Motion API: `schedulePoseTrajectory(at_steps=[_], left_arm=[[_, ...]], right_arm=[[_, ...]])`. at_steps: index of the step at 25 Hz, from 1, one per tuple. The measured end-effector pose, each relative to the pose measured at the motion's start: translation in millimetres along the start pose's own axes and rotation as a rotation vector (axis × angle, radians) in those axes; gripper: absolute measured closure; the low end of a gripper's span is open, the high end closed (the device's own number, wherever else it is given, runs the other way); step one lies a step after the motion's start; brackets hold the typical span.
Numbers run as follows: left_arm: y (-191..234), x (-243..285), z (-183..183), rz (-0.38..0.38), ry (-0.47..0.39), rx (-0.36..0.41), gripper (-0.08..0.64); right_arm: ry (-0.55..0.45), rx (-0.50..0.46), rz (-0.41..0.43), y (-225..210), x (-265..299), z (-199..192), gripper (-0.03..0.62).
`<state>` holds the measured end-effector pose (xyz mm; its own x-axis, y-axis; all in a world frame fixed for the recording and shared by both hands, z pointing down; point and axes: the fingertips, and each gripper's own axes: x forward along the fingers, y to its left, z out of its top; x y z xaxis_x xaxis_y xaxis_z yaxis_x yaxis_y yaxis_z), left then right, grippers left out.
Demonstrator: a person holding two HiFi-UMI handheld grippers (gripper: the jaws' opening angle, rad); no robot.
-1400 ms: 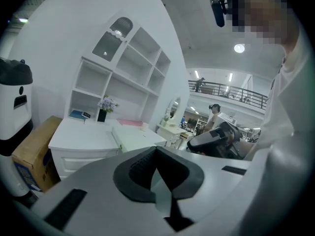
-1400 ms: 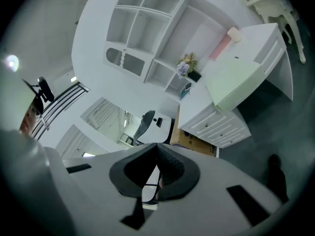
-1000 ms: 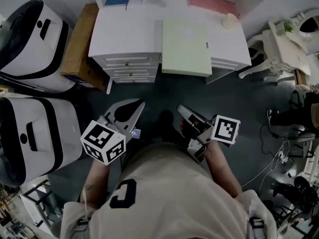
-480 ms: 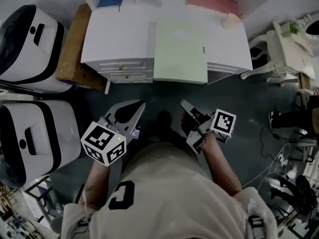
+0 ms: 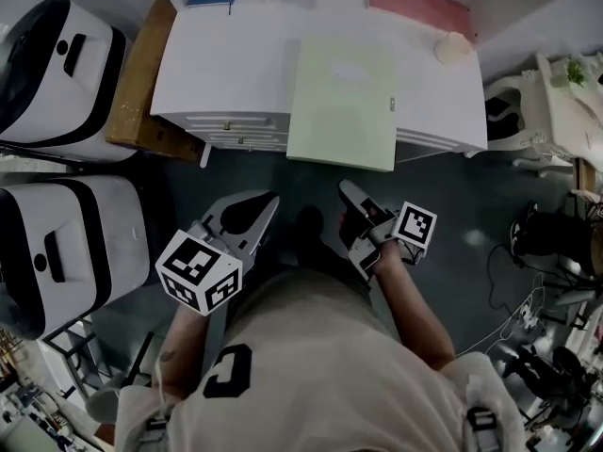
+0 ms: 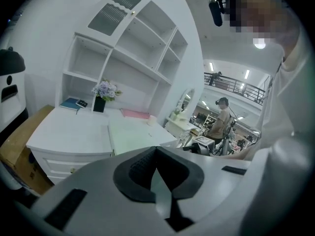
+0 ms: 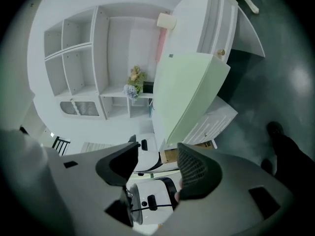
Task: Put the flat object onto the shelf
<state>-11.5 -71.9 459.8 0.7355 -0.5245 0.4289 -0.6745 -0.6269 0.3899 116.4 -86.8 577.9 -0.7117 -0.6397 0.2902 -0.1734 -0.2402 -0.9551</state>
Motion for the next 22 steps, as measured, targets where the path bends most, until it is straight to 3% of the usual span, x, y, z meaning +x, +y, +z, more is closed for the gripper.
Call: schedulePoseTrajectory(at_steps=[5,12,22], left_arm=[[-5,12,1,0.007,0.015,-0.007,0.546],[-12,22,-1,0.012,0.029,-0.016,0.546],[-15,28,-5,0.048,0.054,-0.01,0.546]], right_arm=[[-0.021,0.064,-0.008,-22,5,17,0.255],[-0.021,0.103,-0.064,-56,10,37,0.238],[-0.045,0.157,-0.036,-85,32,57,0.235]])
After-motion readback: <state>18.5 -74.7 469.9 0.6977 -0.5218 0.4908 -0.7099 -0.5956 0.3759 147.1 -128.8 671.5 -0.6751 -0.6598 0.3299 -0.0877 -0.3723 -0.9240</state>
